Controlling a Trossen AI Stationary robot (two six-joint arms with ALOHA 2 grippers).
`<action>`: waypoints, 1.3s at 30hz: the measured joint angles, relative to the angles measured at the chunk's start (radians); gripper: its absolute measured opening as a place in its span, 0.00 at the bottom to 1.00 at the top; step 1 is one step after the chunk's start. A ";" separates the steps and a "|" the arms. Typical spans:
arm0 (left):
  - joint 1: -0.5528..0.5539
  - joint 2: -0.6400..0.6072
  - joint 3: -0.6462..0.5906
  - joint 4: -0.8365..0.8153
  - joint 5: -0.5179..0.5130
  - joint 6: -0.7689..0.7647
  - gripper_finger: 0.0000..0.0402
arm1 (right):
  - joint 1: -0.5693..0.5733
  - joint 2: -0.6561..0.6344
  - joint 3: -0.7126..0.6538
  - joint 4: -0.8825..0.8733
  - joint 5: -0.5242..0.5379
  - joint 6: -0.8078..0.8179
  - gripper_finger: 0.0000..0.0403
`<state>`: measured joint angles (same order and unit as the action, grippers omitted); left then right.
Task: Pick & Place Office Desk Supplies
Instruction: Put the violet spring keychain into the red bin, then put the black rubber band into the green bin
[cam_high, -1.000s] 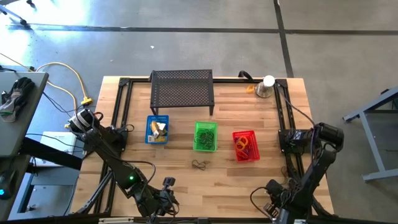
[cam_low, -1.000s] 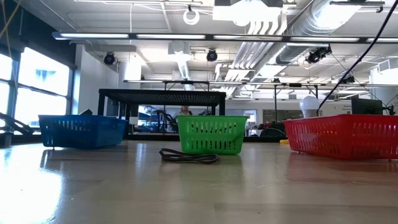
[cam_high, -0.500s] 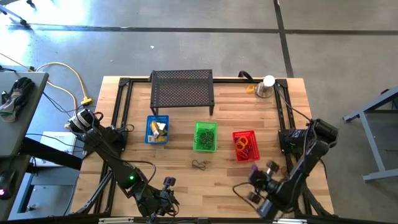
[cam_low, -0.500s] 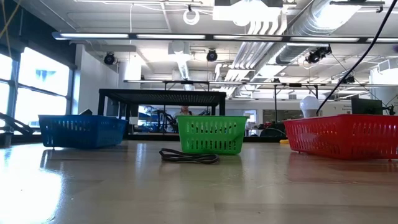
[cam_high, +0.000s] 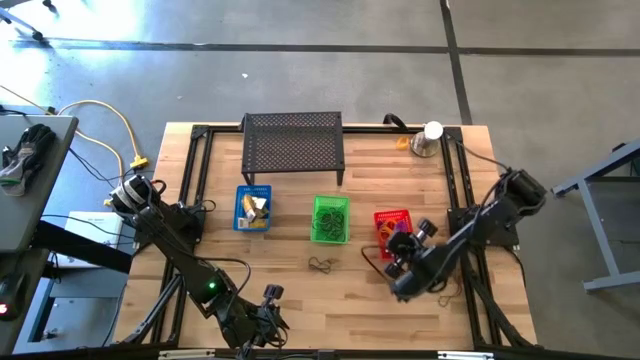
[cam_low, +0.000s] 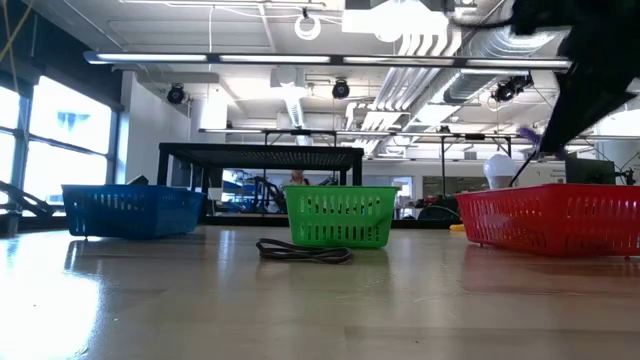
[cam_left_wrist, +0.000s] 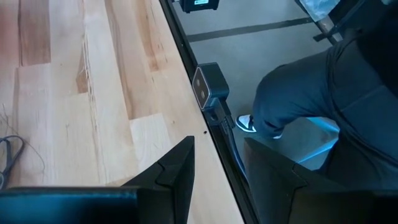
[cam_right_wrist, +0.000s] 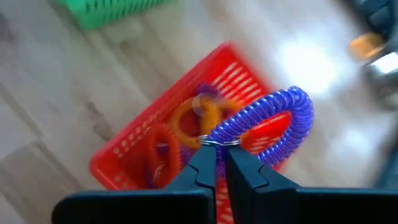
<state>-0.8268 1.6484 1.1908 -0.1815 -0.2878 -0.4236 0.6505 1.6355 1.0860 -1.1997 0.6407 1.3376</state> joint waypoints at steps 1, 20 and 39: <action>0.000 0.000 0.000 0.002 0.000 0.000 0.33 | -0.023 -0.006 -0.022 0.054 -0.032 -0.037 0.01; 0.000 0.045 -0.002 0.030 -0.005 0.005 0.33 | -0.226 -0.014 0.012 0.061 -0.303 -0.262 0.45; 0.007 0.053 -0.002 0.033 -0.005 0.033 0.33 | 0.164 -0.041 0.138 0.016 -0.769 0.213 0.43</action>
<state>-0.8200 1.7016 1.1889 -0.1486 -0.2928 -0.3906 0.8141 1.5950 1.2239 -1.1842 -0.1280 1.5511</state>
